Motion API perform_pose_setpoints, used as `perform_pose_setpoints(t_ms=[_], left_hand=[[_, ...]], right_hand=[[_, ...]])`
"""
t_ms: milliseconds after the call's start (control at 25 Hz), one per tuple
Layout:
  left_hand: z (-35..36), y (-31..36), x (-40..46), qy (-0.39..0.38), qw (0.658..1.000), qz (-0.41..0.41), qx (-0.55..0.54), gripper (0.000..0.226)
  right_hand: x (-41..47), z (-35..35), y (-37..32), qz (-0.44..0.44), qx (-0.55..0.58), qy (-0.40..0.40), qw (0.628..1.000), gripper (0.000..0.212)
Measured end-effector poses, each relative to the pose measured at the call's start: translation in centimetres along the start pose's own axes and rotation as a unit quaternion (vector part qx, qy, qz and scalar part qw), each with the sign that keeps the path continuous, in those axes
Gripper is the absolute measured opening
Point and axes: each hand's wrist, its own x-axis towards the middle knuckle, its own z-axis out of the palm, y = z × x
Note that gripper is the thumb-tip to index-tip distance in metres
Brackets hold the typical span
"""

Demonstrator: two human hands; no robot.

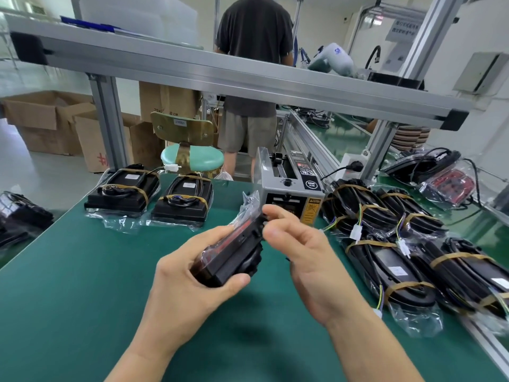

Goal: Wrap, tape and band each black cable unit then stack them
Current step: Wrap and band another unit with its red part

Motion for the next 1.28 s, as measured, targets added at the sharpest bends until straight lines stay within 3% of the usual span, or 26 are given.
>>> perform_pose_setpoints(t_ms=[120, 760, 1120, 1280], left_hand=[[0.5, 0.3, -0.3, 0.002, 1.0, 0.003, 0.009, 0.064], [0.8, -0.1, -0.4, 0.001, 1.0, 0.005, 0.004, 0.064], [0.8, -0.2, -0.5, 0.004, 1.0, 0.007, 0.001, 0.064], [0.8, -0.1, -0.5, 0.004, 1.0, 0.003, 0.007, 0.064]], right_hand=[[-1.1, 0.8, 0.1, 0.002, -0.034, -0.003, 0.999, 0.008], [-0.9, 0.9, -0.2, 0.025, -0.057, 0.027, 0.998, 0.022], [-0.6, 1.1, 0.8, 0.005, -0.085, 0.068, 0.994, 0.018], [-0.6, 1.1, 0.9, 0.007, -0.044, 0.061, 0.997, 0.02]])
